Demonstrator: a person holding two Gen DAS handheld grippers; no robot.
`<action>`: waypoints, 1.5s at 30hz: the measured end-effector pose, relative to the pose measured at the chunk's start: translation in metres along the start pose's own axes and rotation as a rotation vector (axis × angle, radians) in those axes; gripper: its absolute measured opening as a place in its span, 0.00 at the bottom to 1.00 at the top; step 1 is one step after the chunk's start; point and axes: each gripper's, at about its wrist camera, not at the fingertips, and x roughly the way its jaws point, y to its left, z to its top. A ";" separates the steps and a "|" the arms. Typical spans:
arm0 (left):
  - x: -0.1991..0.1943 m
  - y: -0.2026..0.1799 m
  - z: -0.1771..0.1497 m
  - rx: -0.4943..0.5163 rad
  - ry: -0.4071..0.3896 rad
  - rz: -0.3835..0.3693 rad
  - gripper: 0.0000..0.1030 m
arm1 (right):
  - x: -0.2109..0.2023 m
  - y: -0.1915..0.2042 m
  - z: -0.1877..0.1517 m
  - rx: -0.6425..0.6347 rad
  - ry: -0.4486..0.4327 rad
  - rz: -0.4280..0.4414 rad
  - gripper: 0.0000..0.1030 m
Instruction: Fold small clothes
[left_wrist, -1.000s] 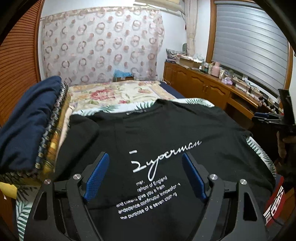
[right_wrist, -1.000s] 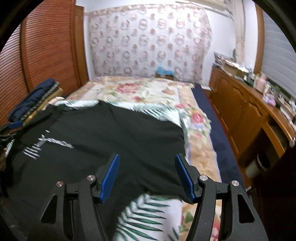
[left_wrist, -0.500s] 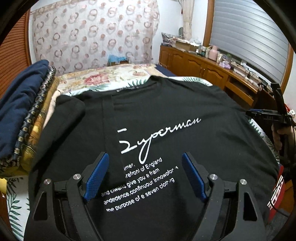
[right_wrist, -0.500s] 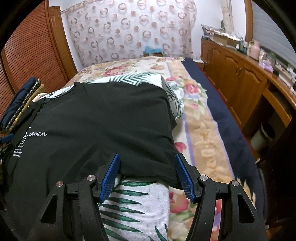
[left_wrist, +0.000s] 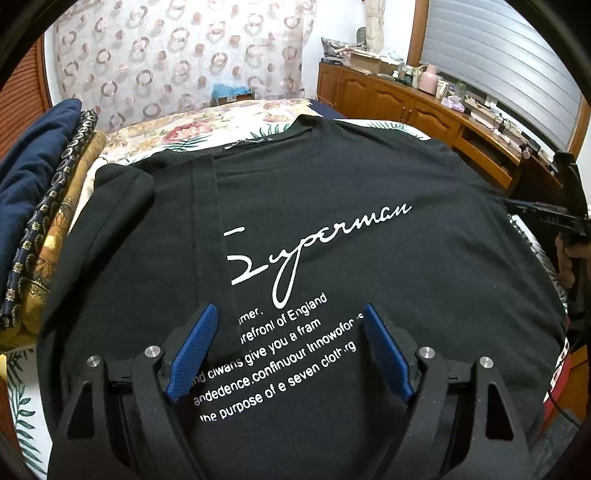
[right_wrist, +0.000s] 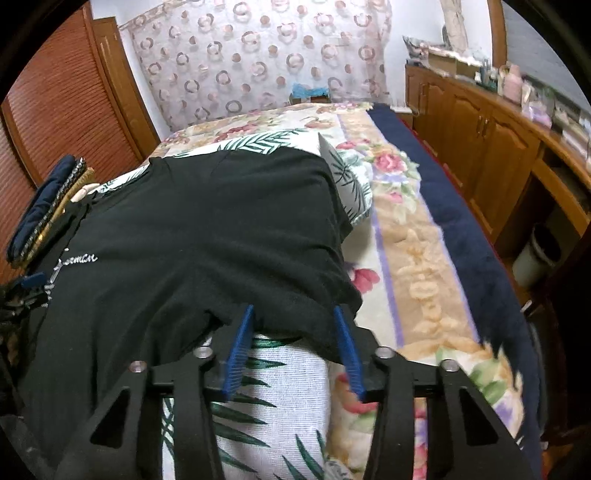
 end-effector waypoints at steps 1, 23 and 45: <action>0.001 -0.002 0.000 0.008 0.004 0.002 0.82 | -0.002 0.001 0.001 -0.015 -0.009 -0.023 0.28; -0.017 0.003 0.005 0.008 -0.076 0.019 0.99 | -0.001 0.121 -0.007 -0.283 -0.073 0.155 0.05; -0.049 0.011 0.010 -0.047 -0.209 0.046 0.99 | -0.023 0.091 -0.006 -0.187 -0.121 0.011 0.52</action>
